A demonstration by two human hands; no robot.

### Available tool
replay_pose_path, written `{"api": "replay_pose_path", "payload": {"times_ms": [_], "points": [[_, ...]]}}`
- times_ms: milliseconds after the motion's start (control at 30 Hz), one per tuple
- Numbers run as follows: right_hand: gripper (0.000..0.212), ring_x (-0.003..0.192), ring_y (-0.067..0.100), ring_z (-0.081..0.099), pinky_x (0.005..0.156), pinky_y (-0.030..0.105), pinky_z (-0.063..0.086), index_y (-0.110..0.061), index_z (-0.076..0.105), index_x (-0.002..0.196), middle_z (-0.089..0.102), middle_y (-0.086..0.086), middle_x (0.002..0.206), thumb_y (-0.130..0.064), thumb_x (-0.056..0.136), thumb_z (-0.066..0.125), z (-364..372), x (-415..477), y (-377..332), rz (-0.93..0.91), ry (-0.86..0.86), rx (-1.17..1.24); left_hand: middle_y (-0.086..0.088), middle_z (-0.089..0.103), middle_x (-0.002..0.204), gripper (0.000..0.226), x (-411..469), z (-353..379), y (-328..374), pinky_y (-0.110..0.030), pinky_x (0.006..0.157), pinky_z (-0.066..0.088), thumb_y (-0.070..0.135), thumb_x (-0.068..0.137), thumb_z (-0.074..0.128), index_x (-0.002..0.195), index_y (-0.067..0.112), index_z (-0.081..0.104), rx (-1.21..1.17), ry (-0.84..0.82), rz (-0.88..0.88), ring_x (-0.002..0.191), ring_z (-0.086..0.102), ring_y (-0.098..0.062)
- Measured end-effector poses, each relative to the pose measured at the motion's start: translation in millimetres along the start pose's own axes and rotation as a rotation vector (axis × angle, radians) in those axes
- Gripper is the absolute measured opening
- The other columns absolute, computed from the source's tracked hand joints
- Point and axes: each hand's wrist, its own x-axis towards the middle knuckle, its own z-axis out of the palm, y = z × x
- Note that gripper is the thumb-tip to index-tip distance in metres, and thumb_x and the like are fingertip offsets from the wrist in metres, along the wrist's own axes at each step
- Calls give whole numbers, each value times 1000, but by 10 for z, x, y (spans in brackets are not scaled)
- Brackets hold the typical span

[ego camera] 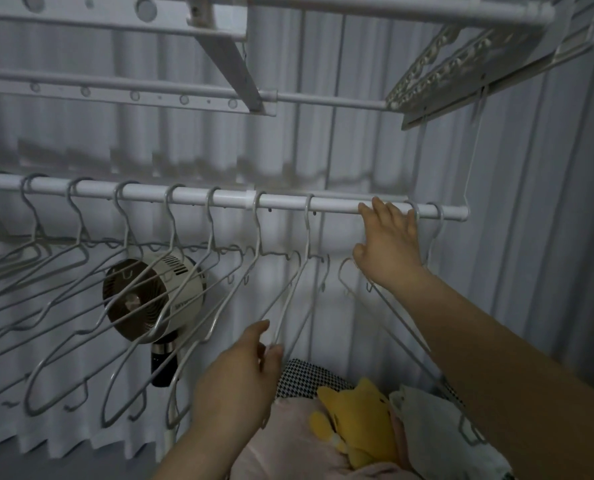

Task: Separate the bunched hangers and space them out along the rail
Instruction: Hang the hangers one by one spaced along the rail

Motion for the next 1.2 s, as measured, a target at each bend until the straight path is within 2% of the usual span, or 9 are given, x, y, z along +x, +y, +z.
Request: {"api": "replay_pose_path", "payload": {"times_ms": [200,300,400,500,667,800,900,1033,1200], "points": [[61,142,26,15,116,38,5,-12,24,144,18,8,154,-28,87,41,24,-265,363,80,55,93,5,48,127,44,18,-79,93,-18,87,33,32,88,53,131,22,47,-35,135,142,115,45,-11],[59,133,33,31,112,37,17,-5,37,137,35,15,146,-23,81,38,-10,-373,527,88,182,234,16,51,103,31,0,-74,272,-12,85,32,36,84,53,109,21,63,-177,222,370,98,41,5],[43,124,35,40,103,34,29,-1,45,130,44,19,137,-12,88,42,-94,-389,707,173,210,272,27,51,83,14,-73,35,548,2,69,38,29,86,51,81,42,55,-394,43,431,83,50,18],[29,115,30,50,86,27,40,-1,54,118,54,17,126,-10,92,45,-96,-417,869,329,-11,422,17,61,72,39,-126,317,744,-3,63,44,4,89,52,72,39,56,-655,-204,260,71,57,11],[24,66,19,58,56,23,45,1,58,110,59,14,94,-4,92,44,-16,-543,968,425,-117,706,9,55,87,22,-137,782,961,-13,70,43,13,95,42,112,19,54,-748,-465,19,79,54,-8],[24,63,22,59,53,20,50,0,56,111,60,16,91,-2,92,41,-36,-609,987,410,-174,782,4,53,79,55,-118,965,1185,-15,58,39,28,92,49,140,14,26,-762,-572,-153,66,48,-2],[25,63,21,59,54,19,51,1,57,110,62,6,81,2,90,42,-40,-611,972,376,-189,767,6,54,72,69,-32,1067,1296,-19,59,40,35,87,56,143,16,20,-747,-551,-257,65,50,-6],[25,55,7,56,56,17,48,0,56,111,68,17,94,3,86,51,-33,-600,948,340,-215,782,-5,63,104,71,48,1183,1367,-27,75,45,39,82,61,141,17,26,-741,-552,-305,89,58,-18],[40,58,10,56,61,20,47,-8,46,124,66,16,89,0,85,55,28,-563,919,336,-247,809,1,59,66,37,109,1233,1314,-25,60,45,11,88,56,124,10,50,-862,-443,-234,60,54,-12]]}}
